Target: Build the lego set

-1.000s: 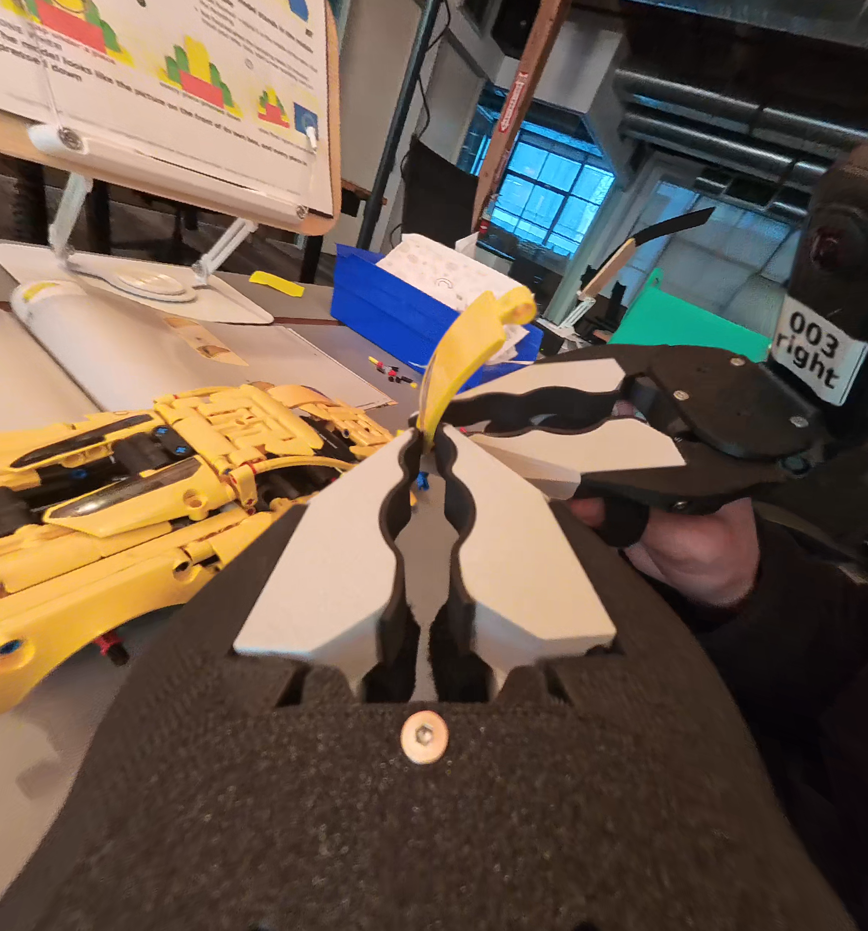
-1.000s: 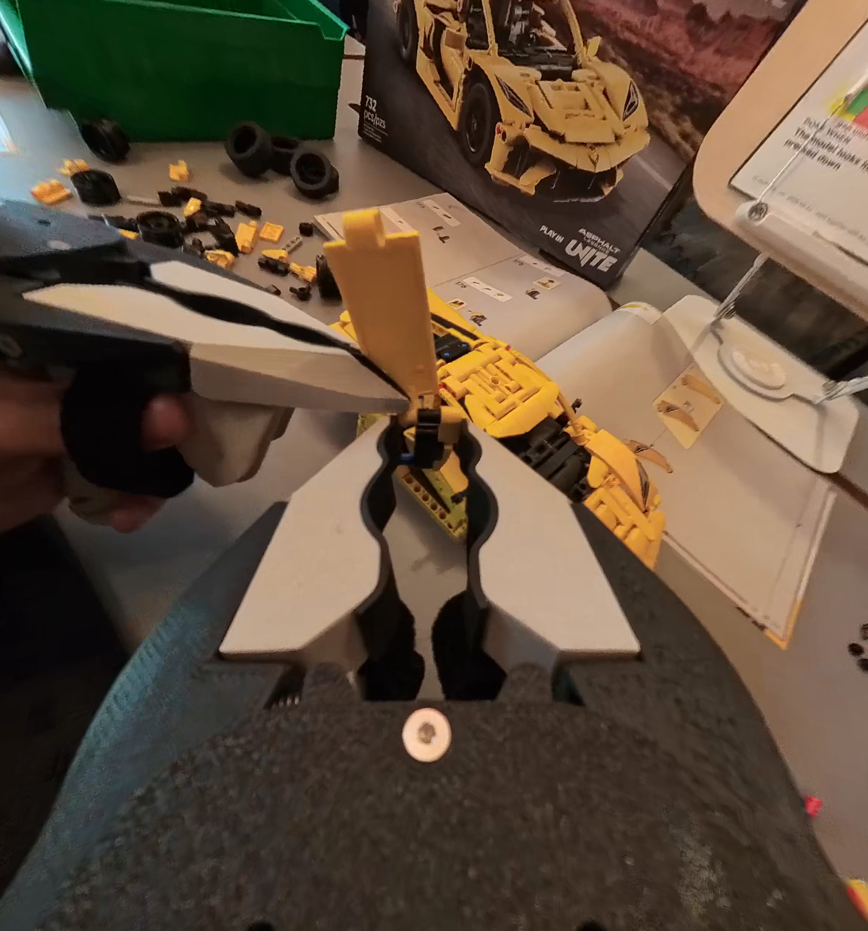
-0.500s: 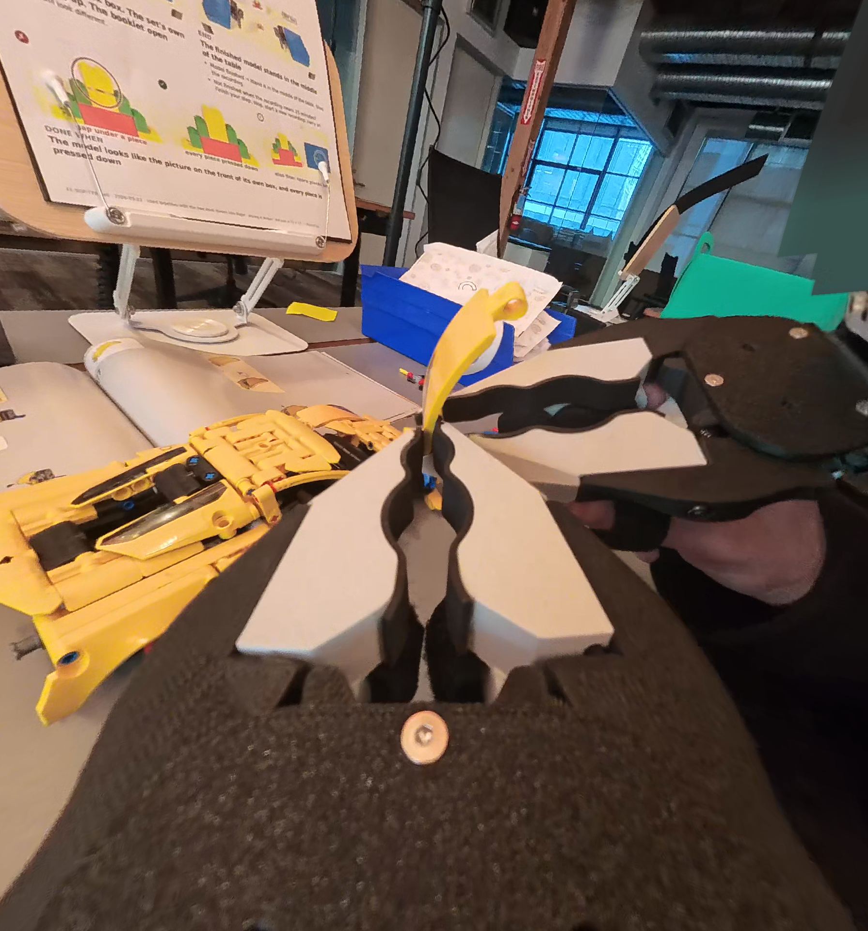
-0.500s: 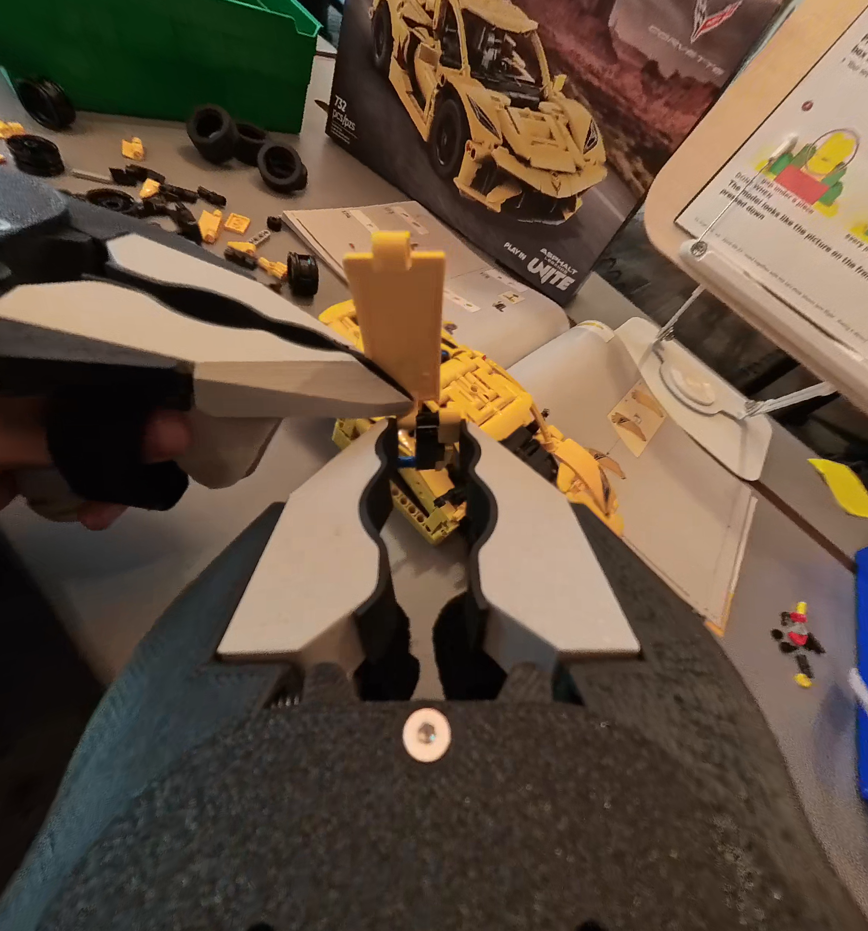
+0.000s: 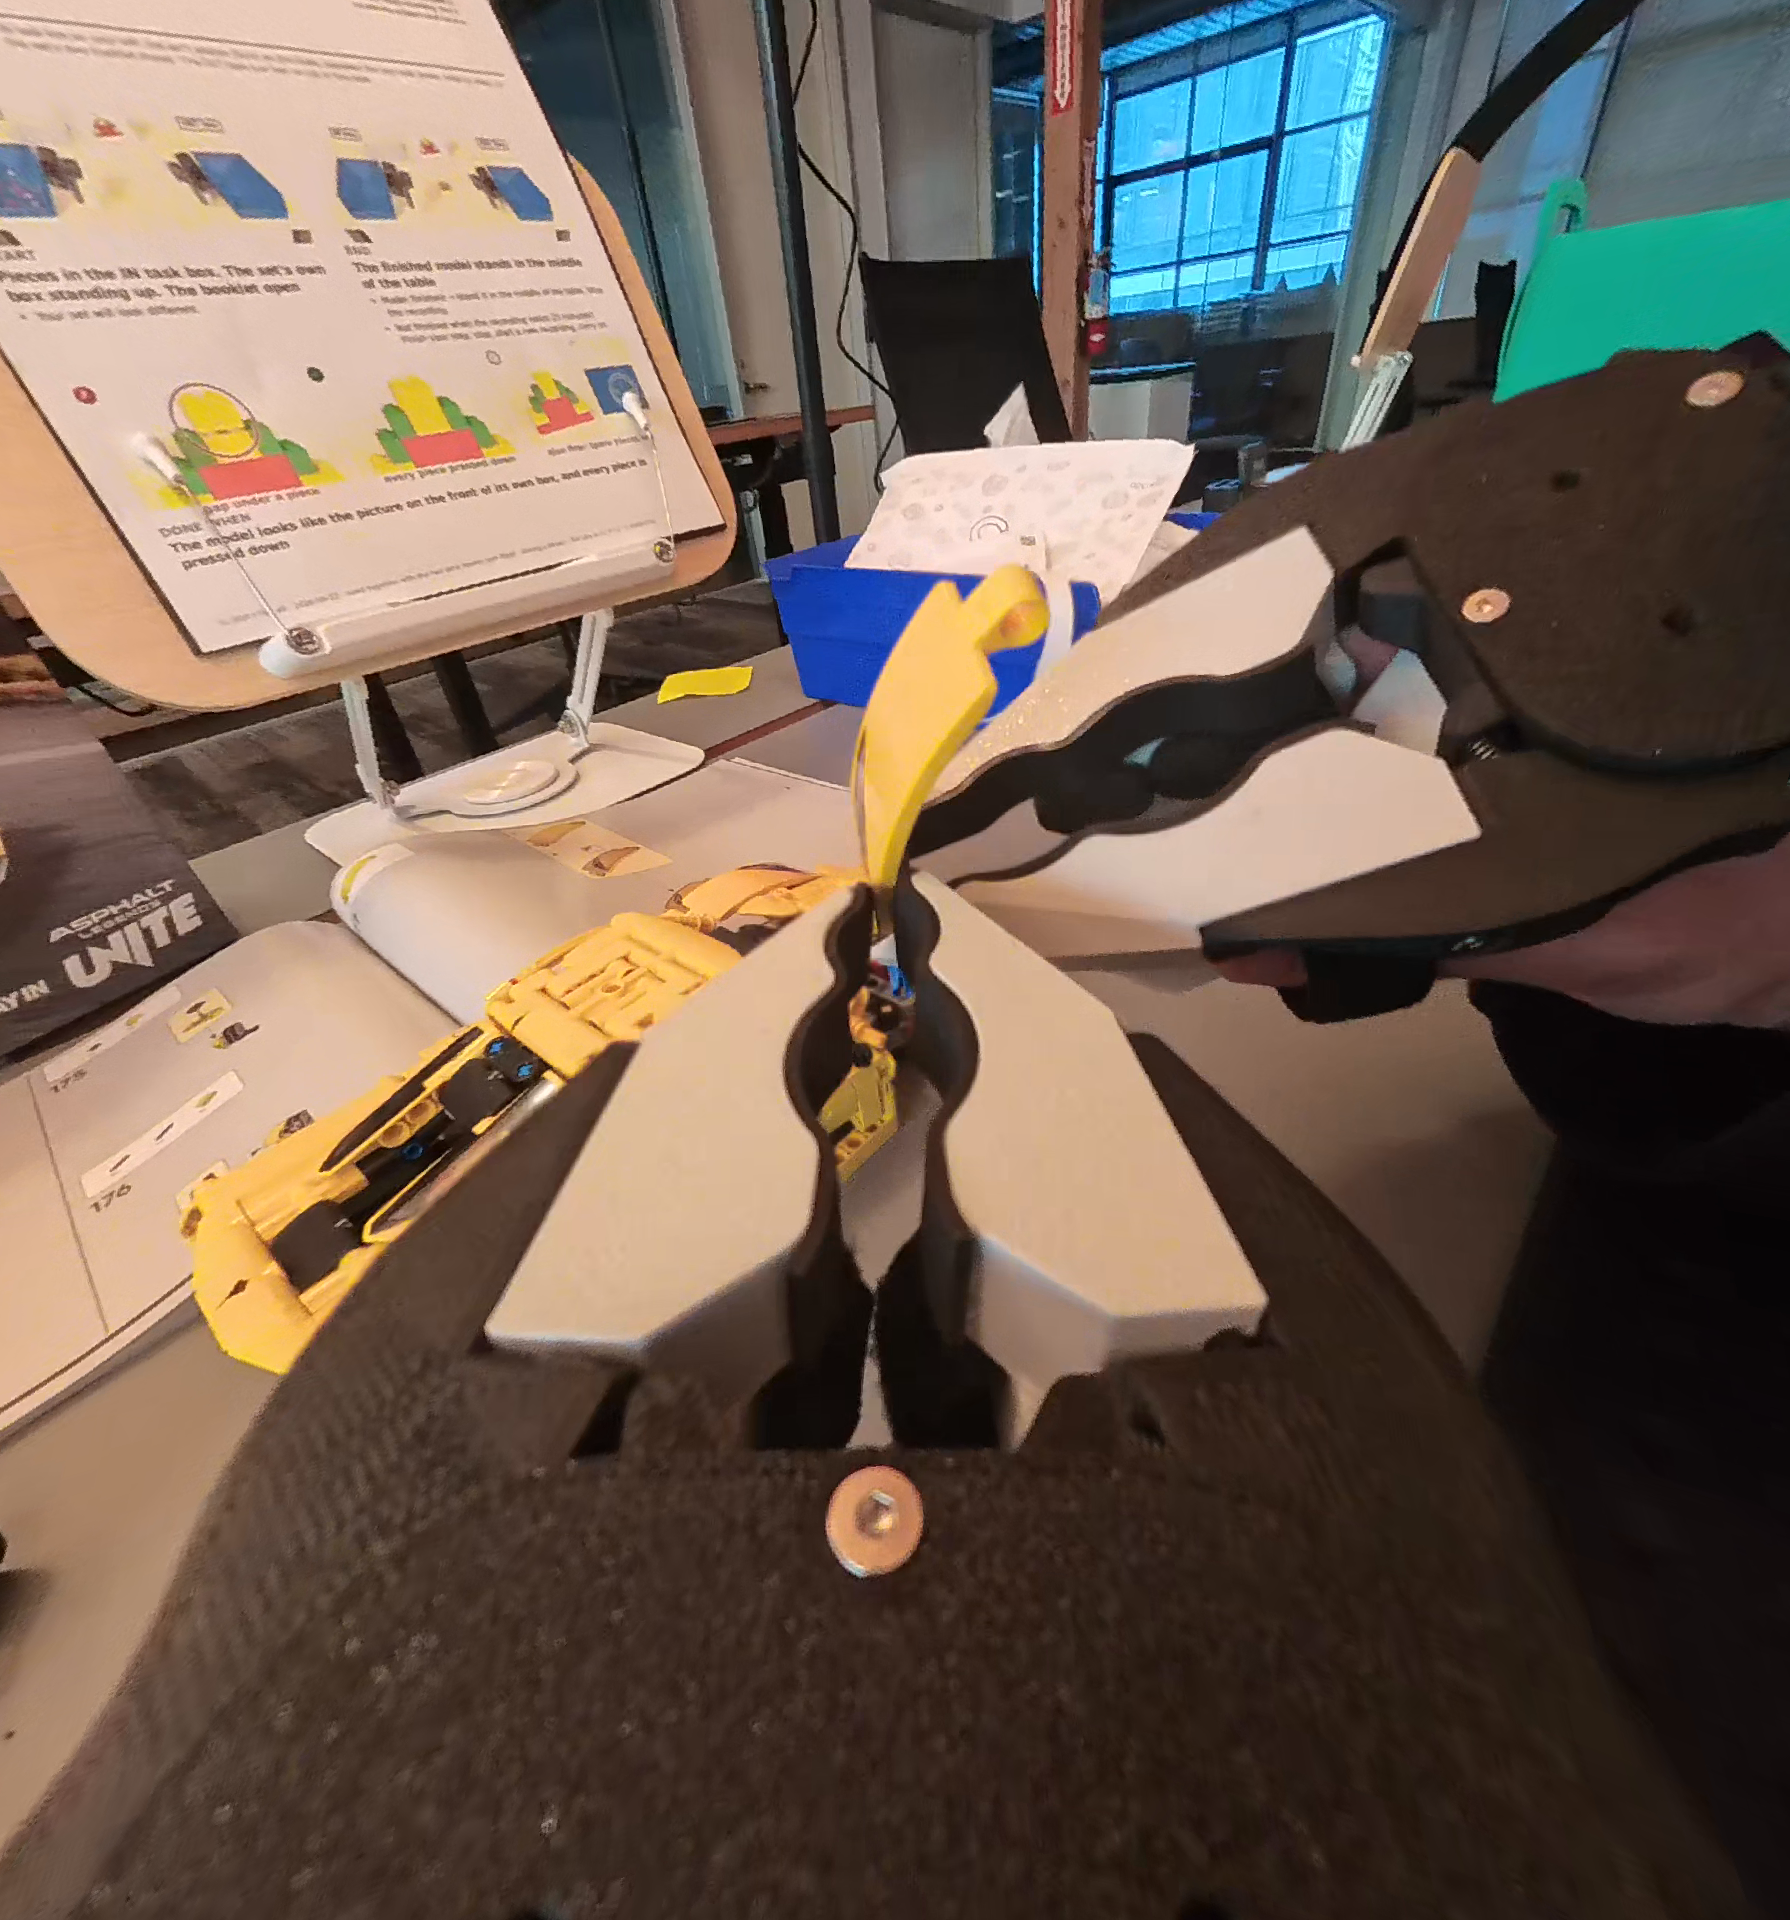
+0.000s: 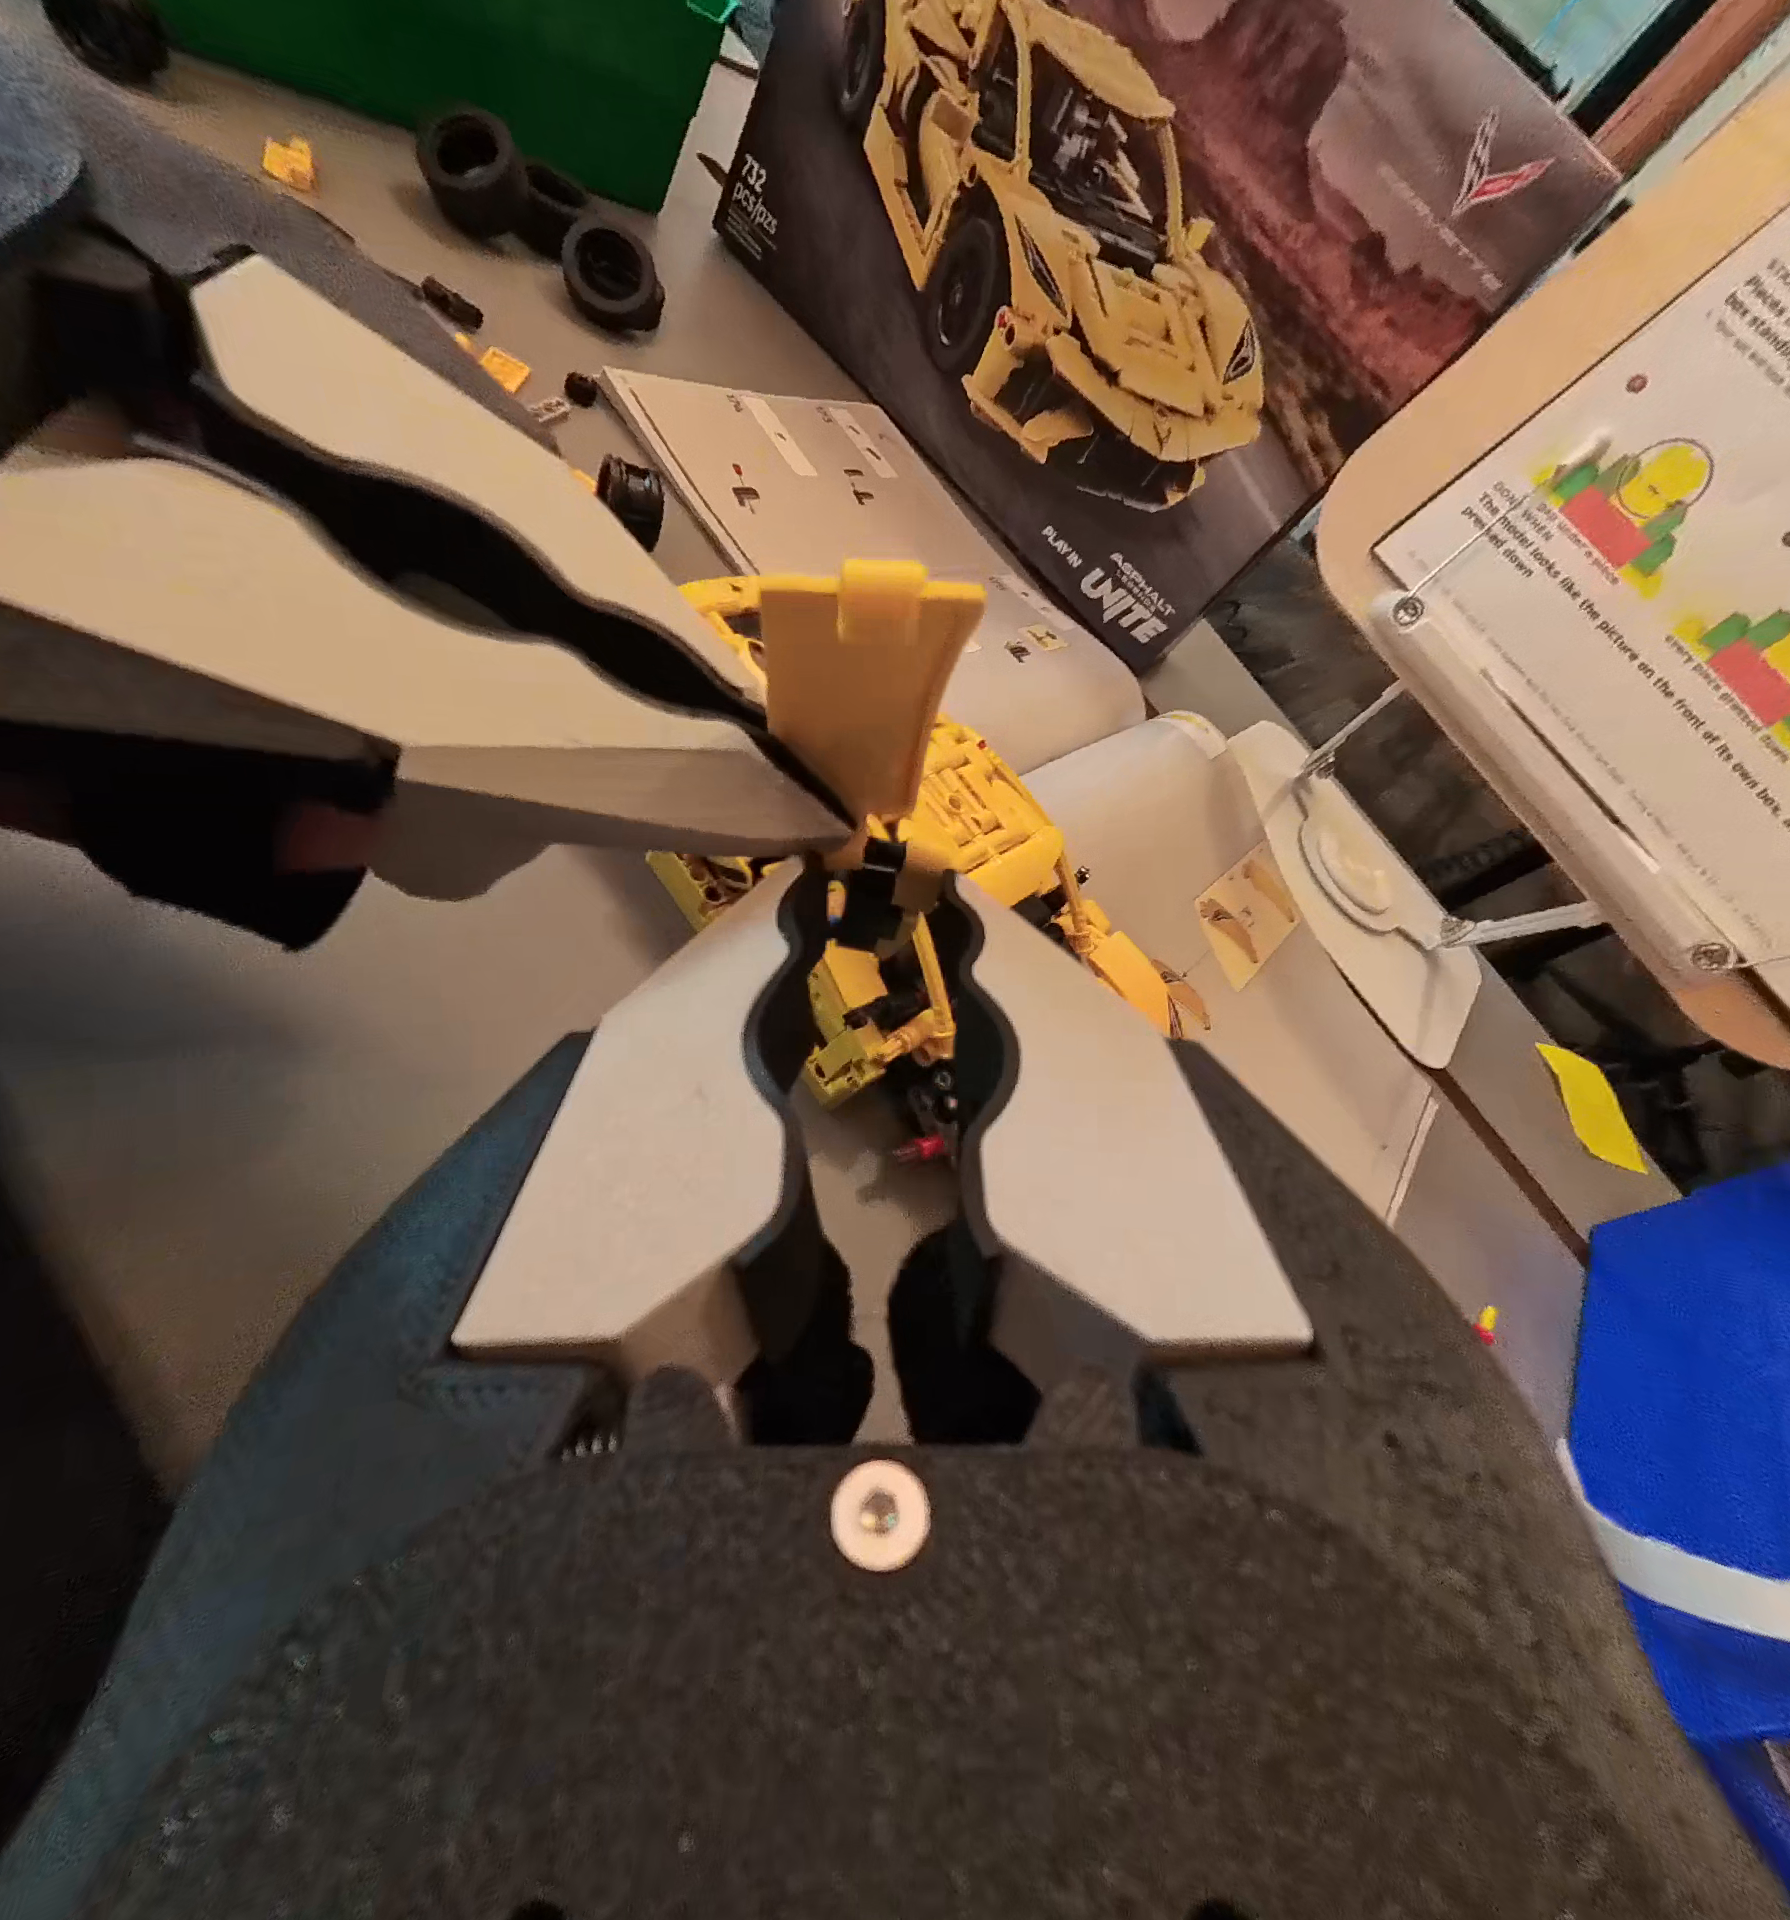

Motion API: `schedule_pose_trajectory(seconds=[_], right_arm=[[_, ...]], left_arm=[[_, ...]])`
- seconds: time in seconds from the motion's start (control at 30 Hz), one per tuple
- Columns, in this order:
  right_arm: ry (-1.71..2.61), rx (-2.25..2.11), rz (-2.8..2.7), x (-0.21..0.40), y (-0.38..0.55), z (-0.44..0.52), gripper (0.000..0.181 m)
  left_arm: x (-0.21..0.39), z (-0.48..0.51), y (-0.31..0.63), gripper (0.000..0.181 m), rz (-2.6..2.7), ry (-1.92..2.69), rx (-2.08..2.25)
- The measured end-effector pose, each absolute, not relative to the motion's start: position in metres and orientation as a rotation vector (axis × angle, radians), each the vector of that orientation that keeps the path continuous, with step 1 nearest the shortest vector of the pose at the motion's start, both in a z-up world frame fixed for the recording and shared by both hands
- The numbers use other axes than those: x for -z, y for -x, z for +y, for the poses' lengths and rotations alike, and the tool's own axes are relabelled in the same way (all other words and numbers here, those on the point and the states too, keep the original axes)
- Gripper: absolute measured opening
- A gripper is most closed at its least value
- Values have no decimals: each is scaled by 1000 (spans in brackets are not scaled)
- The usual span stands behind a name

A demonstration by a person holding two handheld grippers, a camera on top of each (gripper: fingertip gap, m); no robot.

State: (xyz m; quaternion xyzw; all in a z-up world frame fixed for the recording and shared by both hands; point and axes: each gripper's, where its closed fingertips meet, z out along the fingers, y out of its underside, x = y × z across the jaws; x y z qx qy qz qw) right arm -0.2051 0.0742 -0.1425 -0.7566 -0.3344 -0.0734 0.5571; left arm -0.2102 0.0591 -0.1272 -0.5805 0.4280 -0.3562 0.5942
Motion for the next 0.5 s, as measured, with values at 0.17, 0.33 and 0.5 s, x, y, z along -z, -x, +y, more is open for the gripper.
schedule_pose_trajectory(seconds=[0.17,0.33,0.5], right_arm=[[1773,187,-787,142,205,73,22],[1793,125,-765,141,205,72,22],[1780,132,-753,139,205,73,21]], left_arm=[[127,57,209,2,1006,1342,839],[126,56,209,2,993,1352,874],[124,58,209,2,946,1364,845]])
